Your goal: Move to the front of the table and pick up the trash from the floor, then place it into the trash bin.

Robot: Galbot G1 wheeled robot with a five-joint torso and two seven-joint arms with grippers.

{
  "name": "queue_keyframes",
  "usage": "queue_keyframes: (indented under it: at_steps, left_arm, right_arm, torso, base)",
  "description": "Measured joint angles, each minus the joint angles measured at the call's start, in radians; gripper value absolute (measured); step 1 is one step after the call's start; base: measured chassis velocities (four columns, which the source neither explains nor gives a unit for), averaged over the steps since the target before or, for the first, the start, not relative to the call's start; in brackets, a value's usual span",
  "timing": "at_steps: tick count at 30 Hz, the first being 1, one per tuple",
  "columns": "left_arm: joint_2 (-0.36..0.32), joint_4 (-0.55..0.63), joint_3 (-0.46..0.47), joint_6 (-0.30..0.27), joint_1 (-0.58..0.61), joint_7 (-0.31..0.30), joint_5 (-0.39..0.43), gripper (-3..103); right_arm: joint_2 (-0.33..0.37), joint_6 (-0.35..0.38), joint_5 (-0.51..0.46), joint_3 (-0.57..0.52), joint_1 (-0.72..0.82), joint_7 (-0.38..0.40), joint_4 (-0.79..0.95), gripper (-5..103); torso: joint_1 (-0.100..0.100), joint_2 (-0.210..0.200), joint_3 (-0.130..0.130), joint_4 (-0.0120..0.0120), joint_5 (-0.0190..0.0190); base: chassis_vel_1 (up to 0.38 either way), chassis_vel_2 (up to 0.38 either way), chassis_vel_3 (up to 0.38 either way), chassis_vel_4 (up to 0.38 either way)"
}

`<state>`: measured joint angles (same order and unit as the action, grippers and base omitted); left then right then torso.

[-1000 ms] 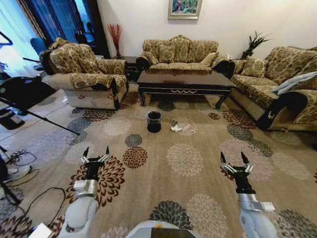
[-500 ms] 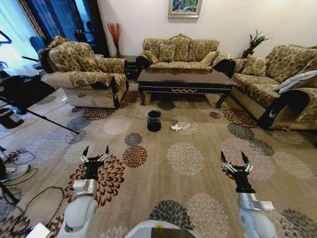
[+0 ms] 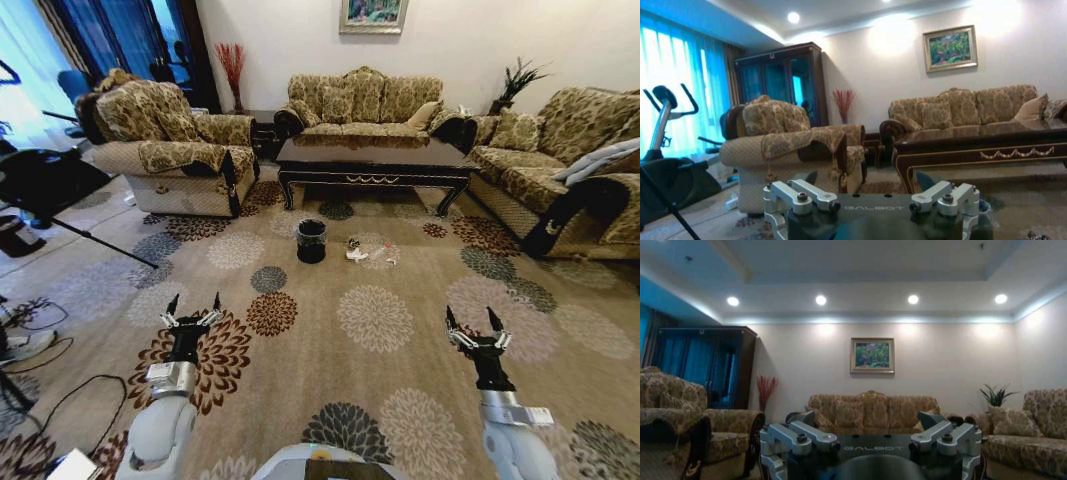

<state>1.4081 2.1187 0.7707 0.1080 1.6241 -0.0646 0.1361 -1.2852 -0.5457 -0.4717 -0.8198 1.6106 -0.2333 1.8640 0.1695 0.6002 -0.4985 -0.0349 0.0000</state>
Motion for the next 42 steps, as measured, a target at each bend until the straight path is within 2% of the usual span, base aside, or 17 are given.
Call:
queue_keyframes:
  at_steps: [26,30,33,37,42]
  left_arm:
    - [0.008,0.020,0.000,0.000,0.008,0.002,-0.003,100]
    - [0.003,0.079,0.011,-0.020,0.014,0.000,0.022,100]
    - [-0.017,0.175,0.040,-0.053,0.009,-0.008,0.085,100]
    - [-0.035,0.241,0.071,-0.086,0.001,-0.012,0.144,100]
    - [-0.037,0.254,0.079,-0.095,0.002,-0.012,0.154,100]
  right_arm:
    - [-0.003,0.001,0.006,0.003,-0.004,0.006,0.000,100]
    - [-0.003,0.001,0.007,0.000,0.003,0.009,0.013,100]
    - [0.002,0.000,0.011,-0.019,0.013,0.019,0.052,100]
    - [0.015,-0.001,0.015,-0.038,0.021,0.024,0.104,100]
    - [0.021,-0.001,0.015,-0.040,0.031,0.024,0.126,100]
  torso:
    - [-0.043,-0.108,0.065,0.0000,-0.0001]
    - [-0.048,-0.122,0.074,-0.0001,0.0000]
    - [-0.054,-0.139,0.085,0.0001,0.0002]
    - [-0.060,-0.156,0.096,0.0000,0.0000]
    - [-0.067,-0.172,0.105,0.0001,-0.0001]
  base:
    - [0.000,0.000,0.000,0.000]
    - [0.000,0.000,0.000,0.000]
    - [0.000,0.000,0.000,0.000]
    - [0.000,0.000,0.000,0.000]
    - [0.000,0.000,0.000,0.000]
